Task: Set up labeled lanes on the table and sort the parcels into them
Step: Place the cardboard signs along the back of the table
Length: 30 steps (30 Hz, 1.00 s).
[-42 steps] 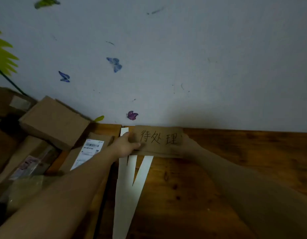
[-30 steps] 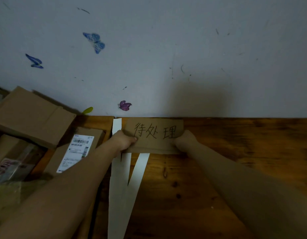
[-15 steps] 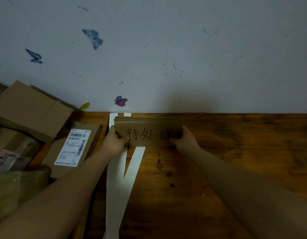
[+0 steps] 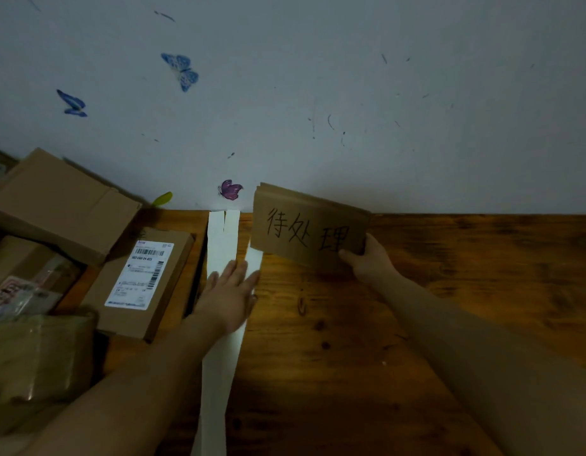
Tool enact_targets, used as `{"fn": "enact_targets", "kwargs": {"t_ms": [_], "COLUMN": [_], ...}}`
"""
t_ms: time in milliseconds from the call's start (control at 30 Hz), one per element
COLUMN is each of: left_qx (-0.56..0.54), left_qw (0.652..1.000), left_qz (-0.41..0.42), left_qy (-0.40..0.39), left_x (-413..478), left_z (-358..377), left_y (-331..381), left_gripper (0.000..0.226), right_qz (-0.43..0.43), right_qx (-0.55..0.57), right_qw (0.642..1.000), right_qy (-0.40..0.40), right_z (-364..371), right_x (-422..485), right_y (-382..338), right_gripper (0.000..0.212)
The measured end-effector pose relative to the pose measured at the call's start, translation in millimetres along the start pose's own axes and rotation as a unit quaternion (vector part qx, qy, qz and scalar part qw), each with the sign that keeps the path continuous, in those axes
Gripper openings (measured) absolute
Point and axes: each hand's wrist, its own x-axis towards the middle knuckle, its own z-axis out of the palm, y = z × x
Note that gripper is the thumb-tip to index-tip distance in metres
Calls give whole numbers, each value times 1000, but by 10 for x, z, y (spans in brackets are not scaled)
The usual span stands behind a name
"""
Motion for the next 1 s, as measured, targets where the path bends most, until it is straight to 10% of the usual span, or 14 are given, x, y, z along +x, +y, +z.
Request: {"fn": "enact_targets", "kwargs": {"t_ms": [200, 300, 367, 667, 1000], "left_qx": [-240, -638, -736, -814, -745], "left_qw": [957, 732, 645, 551, 545], "left_qz": [-139, -234, -206, -165, -244], "left_qy": [89, 49, -3, 82, 297], "left_x": [16, -13, -128, -482, -664], "left_z": [-522, -992, -1197, -1452, -1569], "left_y": [-148, -152, -209, -505, -1209], "left_gripper": [49, 46, 33, 13, 18], "right_qz": [-2, 24, 34, -23, 55], "right_qx": [1, 23, 9, 24, -27], "right_qw": [999, 995, 993, 999, 997], "right_qy": [-34, -92, -117, -12, 50], "right_z": [41, 3, -9, 302, 328], "right_x": [-84, -184, -256, -446, -329], "right_y": [-182, -377, -526, -1001, -786], "right_gripper": [52, 50, 48, 37, 26]}}
